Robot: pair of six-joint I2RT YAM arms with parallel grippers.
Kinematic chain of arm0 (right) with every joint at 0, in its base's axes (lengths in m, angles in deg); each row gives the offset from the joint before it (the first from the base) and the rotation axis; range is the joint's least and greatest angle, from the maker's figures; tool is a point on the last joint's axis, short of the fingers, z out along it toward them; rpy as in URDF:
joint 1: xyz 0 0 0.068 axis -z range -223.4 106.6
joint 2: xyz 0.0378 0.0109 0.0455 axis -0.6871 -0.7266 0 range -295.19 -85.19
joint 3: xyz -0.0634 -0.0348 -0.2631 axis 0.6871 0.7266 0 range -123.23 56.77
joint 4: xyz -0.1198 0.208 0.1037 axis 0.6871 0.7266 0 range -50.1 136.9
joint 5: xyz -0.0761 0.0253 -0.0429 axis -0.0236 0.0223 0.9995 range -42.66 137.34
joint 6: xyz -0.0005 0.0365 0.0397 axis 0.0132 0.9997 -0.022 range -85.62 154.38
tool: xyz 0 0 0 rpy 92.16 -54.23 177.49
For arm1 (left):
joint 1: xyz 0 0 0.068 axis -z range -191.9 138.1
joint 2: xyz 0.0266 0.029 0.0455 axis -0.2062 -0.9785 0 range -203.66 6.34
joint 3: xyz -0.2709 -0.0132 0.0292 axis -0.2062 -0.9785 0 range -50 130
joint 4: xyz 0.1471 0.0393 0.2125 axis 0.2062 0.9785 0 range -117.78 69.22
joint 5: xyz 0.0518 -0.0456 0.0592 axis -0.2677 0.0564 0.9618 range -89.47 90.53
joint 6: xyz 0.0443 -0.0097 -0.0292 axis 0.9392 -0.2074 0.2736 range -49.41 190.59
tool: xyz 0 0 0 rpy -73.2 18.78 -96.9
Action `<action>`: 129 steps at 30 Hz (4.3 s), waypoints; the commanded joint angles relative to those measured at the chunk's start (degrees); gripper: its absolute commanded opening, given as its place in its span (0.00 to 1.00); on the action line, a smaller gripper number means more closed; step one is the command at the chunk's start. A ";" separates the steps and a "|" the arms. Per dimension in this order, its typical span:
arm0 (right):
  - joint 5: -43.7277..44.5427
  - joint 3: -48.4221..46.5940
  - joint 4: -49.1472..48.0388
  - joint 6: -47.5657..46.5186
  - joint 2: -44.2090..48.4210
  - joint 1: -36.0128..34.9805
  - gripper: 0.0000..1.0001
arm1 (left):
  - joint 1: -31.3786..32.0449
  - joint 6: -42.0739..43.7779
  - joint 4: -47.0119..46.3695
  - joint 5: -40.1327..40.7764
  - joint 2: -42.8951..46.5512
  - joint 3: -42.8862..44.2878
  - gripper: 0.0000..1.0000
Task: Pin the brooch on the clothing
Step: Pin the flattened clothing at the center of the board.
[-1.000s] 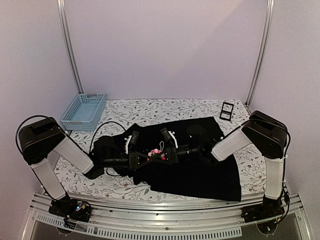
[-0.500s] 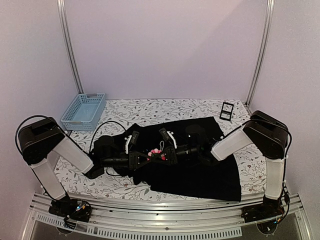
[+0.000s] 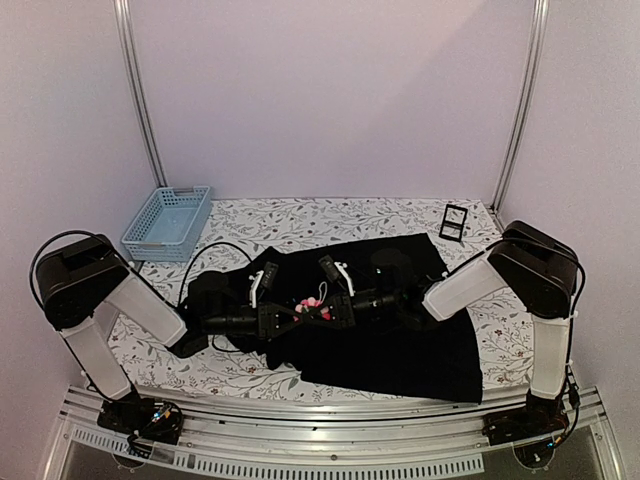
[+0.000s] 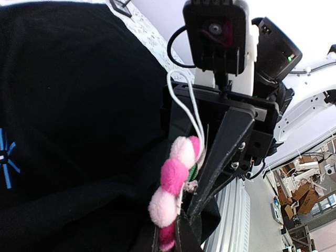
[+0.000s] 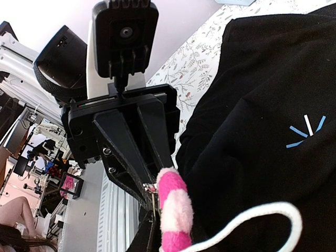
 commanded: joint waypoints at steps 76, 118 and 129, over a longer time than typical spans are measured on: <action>3.45 4.34 -4.43 5.93 3.36 2.24 0.26 | 4.33 12.61 3.48 -4.95 3.79 1.05 0.00; -6.03 9.17 -3.98 -6.84 7.65 0.02 0.68 | 0.96 7.16 13.98 -10.71 7.29 2.39 0.00; 0.38 4.89 7.61 -7.25 12.34 -0.57 0.68 | -3.92 3.03 23.51 -18.05 10.72 6.52 0.00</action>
